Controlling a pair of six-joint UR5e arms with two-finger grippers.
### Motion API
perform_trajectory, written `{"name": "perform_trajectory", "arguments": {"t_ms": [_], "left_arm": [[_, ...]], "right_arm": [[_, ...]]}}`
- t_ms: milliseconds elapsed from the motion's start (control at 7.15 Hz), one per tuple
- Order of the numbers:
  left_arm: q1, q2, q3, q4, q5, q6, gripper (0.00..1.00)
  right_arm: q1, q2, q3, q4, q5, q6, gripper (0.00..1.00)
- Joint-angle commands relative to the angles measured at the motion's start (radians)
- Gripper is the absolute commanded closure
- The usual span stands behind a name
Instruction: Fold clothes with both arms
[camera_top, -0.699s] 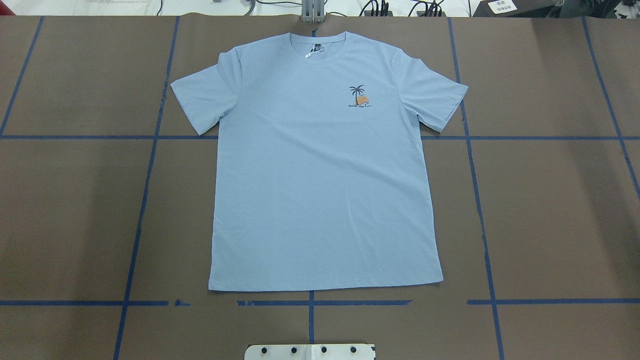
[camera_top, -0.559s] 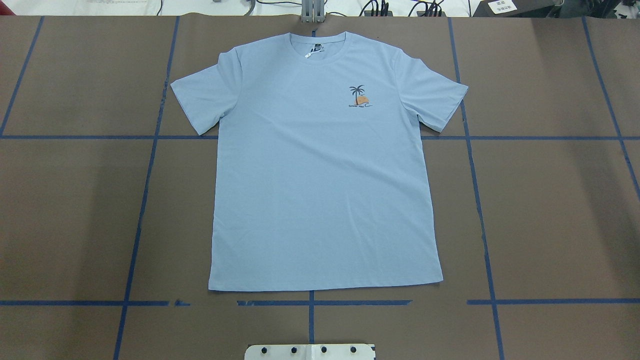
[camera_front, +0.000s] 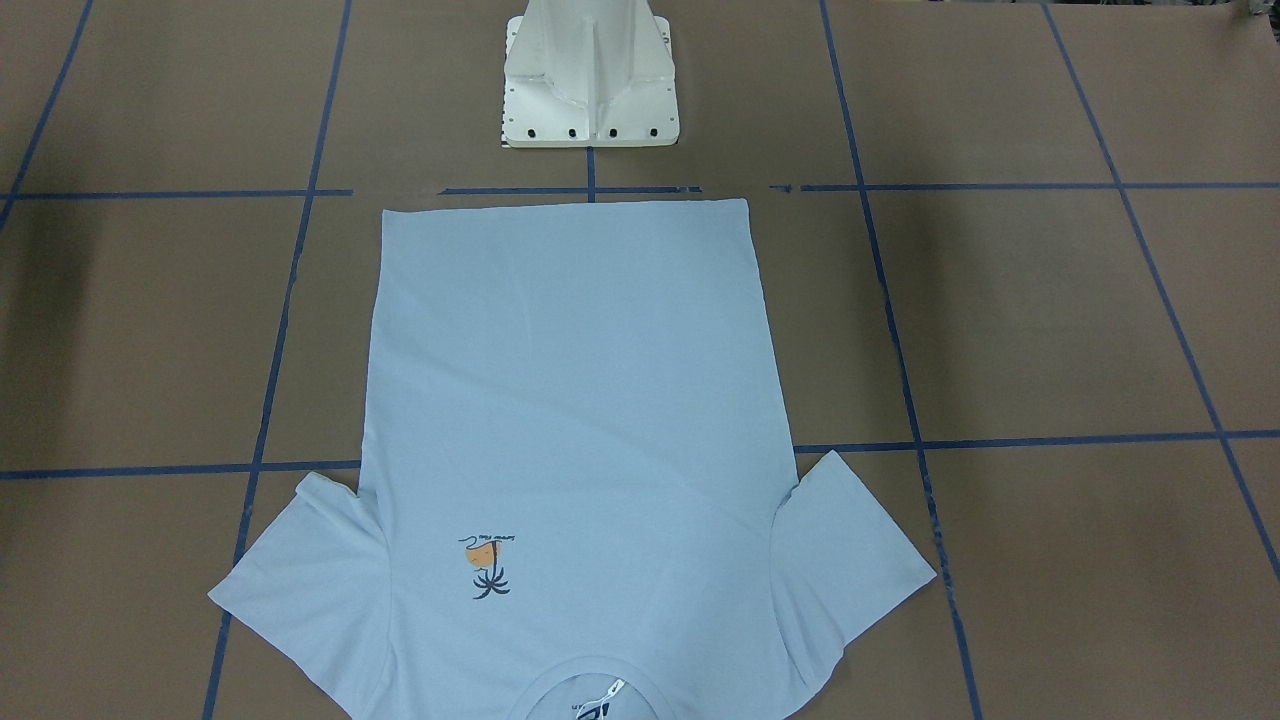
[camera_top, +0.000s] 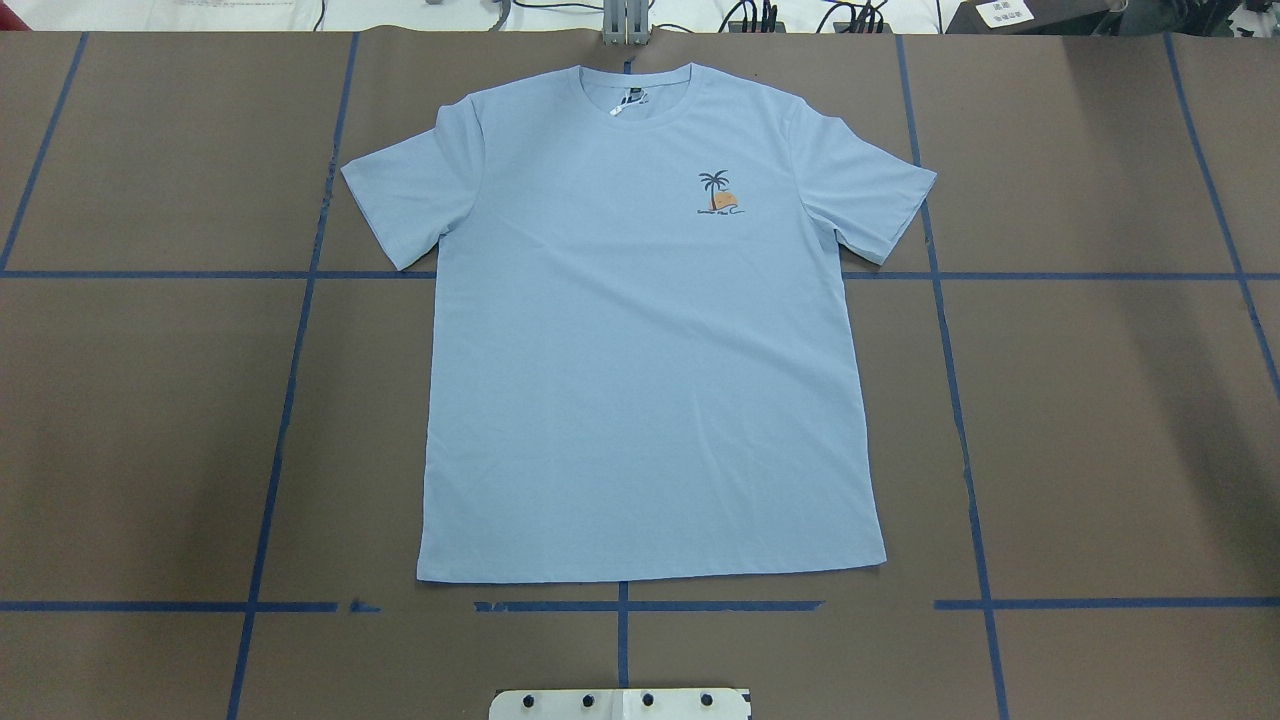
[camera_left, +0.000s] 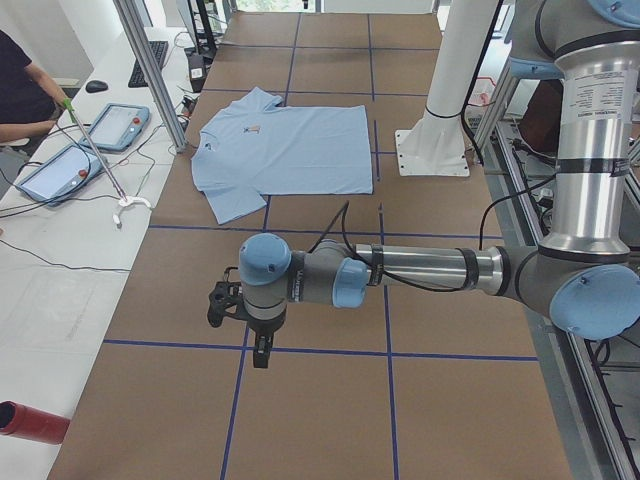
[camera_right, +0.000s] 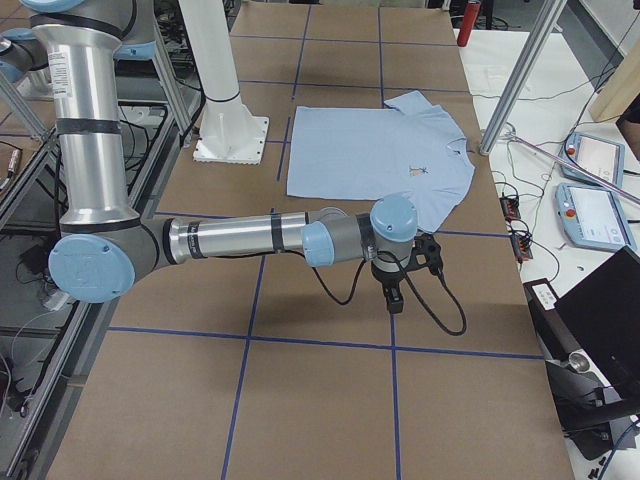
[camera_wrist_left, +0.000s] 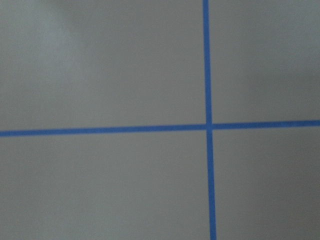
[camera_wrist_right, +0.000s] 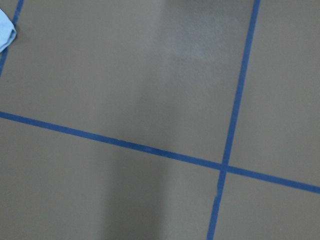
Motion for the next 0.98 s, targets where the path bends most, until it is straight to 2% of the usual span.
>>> {"name": "perform_trajectory", "arguments": {"t_ms": [0,140,280,420,559,699,839], "left_arm": [[0.026,-0.062,-0.006,-0.06,-0.065,0.003,0.0],[0.046,-0.052,-0.008,-0.155,-0.071,-0.002,0.0],[0.072,-0.067,0.014,-0.197,-0.067,-0.02,0.0],[0.075,-0.107,0.046,-0.25,-0.071,-0.027,0.0],[0.077,-0.15,0.069,-0.254,-0.082,-0.04,0.0],[0.09,-0.164,0.066,-0.252,-0.08,-0.043,0.0],[0.098,-0.153,0.069,-0.261,-0.082,-0.053,0.0]], "right_arm": [[-0.117,0.18,-0.156,0.203,-0.019,0.16,0.0],[-0.2,0.242,-0.204,0.275,-0.072,0.387,0.0],[-0.245,0.337,-0.29,0.326,-0.109,0.47,0.0],[-0.271,0.382,-0.316,0.334,-0.119,0.489,0.0],[-0.288,0.399,-0.333,0.353,-0.178,0.497,0.0],[-0.315,0.404,-0.367,0.415,-0.229,0.497,0.0],[-0.342,0.446,-0.458,0.501,-0.249,0.527,0.0]]}}
